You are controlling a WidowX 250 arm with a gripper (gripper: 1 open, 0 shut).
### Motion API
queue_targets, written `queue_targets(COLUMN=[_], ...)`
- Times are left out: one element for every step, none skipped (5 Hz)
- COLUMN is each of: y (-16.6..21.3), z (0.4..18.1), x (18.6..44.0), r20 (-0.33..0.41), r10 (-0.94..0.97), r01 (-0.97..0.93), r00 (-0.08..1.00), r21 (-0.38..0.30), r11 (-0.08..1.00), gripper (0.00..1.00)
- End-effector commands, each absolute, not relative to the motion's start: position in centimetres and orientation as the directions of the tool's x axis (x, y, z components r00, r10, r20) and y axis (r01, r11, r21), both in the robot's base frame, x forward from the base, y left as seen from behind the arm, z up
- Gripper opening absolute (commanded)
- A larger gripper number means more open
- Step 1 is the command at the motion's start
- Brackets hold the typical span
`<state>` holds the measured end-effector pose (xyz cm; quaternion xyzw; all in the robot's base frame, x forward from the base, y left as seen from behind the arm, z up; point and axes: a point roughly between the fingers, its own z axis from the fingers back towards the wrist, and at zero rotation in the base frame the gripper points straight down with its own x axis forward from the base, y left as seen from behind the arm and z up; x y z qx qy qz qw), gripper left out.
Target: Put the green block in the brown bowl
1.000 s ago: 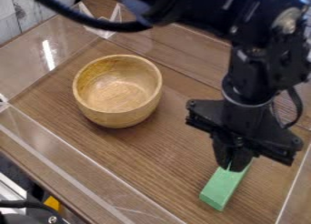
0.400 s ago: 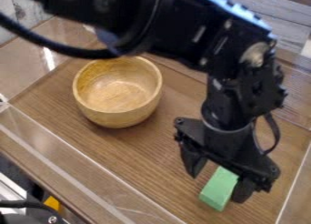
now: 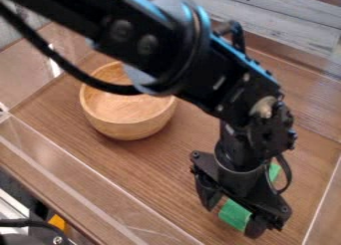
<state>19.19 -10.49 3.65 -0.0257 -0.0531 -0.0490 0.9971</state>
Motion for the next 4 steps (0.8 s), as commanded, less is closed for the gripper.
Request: queue_targets(y=[-10.4,-10.4,-10.4,-10.5], z=[2.9,3.7,5.1,7.3], x=[20.5,20.7,20.7,19.9], r20=[0.131,0.130,0.120,0.121], r10=[-0.041,-0.060,-0.076,-0.021], r01=[0.048,0.068,0.084,0.032], r00=[0.991,0.990,0.990,0.992], r21=[-0.052,-0.055,-0.067,-0.092], r11=[0.997,0.996,0.994,0.995], gripper=[1.00,0.00,0.00,0.00])
